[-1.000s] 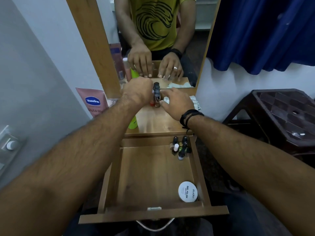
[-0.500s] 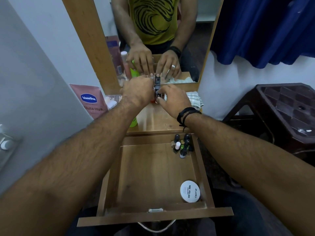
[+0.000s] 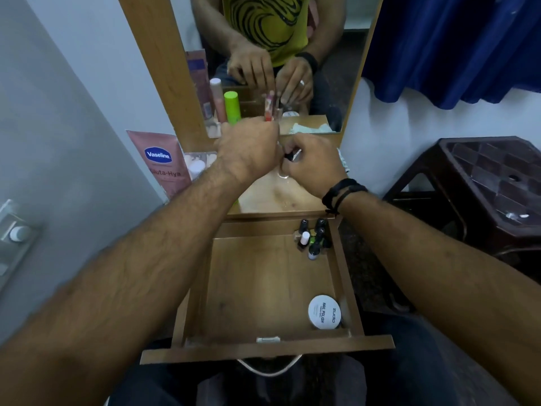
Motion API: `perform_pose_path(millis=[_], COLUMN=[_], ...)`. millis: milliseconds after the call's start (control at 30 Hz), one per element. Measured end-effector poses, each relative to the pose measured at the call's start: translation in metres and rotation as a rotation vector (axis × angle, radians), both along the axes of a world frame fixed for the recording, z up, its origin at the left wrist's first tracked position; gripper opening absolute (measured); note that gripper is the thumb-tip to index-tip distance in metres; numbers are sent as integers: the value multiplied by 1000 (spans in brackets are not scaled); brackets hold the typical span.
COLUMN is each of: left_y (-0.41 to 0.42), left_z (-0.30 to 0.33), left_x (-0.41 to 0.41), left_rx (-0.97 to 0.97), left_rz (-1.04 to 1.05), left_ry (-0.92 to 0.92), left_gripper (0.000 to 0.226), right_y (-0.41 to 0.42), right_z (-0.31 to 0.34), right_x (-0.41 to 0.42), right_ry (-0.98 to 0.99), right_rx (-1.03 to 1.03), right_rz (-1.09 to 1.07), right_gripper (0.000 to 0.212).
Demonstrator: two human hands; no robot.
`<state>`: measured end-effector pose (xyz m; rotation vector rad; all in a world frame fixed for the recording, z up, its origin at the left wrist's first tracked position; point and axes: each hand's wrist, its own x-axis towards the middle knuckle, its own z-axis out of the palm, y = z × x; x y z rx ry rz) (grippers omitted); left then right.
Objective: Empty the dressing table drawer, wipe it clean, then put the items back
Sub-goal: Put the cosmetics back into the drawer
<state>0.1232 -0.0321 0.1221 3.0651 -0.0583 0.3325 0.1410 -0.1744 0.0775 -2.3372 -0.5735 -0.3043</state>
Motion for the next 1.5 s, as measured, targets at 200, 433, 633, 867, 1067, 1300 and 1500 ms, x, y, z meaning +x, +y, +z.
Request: perform_pose_path(millis=[200,433,633,867,1067,1300,1500], left_y=[-31,-53,-57,-61,-64,-64,-64], left_z=[2,-55,-93,-114,-117,-122,-123], left_x=[-47,-83,-98,-100,-94,-94,-96], left_rx=[22,-44,-81,-96,-75,-32,-48], left_rz=[-88,-127,-109,-101,-115,-127,-120], left_ry=[173,359,462,486,456,402,399], left_gripper=[24,21,20,24,22,18,23], right_y=[-48,-76,-81,-86,-90,-95,-95], right_z=[11,-25,-49,-77,-93,-105,-107], right_x=[-55,-81,-87,-93,-93,-95,-97], right_ry=[165,210,149,118,-15,-158,-178], right_rx=[-232,-528,-683,-801,-808,-783,-766], right_rz=[19,76,152,150,120,110,88], right_gripper=[15,19,25,20,20,12,14])
